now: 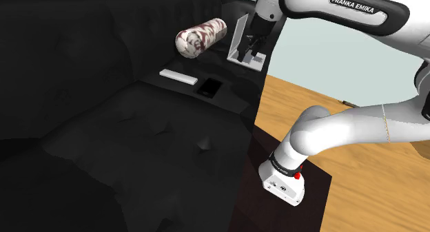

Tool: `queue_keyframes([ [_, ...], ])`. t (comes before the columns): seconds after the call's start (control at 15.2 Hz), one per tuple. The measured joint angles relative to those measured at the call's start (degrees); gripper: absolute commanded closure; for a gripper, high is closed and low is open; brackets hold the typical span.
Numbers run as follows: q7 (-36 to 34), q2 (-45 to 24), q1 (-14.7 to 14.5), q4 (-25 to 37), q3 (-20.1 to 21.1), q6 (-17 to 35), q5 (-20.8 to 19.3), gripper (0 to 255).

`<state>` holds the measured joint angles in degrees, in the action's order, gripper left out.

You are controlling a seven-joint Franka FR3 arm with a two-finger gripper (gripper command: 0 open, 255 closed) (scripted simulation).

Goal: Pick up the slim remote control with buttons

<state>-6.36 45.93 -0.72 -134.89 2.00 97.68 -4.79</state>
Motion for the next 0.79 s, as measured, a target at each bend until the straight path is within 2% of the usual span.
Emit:
queue_keyframes([
  [0.2,0.44,-2.81,-0.09,0.85,-0.26,1.45,0.03,0],
  [0.46,2.20,-11.32,-0.27,3.35,-1.33,5.89,0.08,0],
  [0.79,4.23,-23.59,-0.78,10.27,-2.05,9.15,0.70,0],
])
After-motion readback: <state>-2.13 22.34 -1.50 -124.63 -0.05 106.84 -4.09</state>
